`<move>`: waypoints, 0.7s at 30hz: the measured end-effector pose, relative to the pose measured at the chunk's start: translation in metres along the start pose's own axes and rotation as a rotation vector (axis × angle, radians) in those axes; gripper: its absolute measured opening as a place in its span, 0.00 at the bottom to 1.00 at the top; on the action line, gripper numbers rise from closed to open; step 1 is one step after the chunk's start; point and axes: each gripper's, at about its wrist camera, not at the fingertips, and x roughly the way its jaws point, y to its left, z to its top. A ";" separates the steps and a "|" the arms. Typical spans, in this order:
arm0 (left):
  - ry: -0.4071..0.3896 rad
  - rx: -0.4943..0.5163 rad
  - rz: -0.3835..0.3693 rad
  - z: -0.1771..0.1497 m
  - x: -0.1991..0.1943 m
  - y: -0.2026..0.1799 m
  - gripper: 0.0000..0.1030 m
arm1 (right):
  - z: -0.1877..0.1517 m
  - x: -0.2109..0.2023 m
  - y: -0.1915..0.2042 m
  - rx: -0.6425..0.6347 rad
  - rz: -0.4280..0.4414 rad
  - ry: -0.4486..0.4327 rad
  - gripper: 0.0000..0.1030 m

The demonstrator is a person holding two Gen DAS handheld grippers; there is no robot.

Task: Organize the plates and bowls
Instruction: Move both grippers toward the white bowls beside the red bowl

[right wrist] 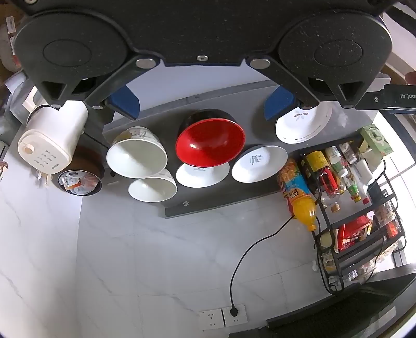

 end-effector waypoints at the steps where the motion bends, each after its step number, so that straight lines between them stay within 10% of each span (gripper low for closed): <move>1: -0.002 0.002 0.002 0.000 0.000 -0.001 0.99 | 0.000 0.000 0.000 0.001 -0.001 0.001 1.00; 21: 0.023 -0.030 -0.024 0.002 0.011 -0.008 0.99 | 0.003 0.006 -0.007 -0.004 0.008 -0.001 1.00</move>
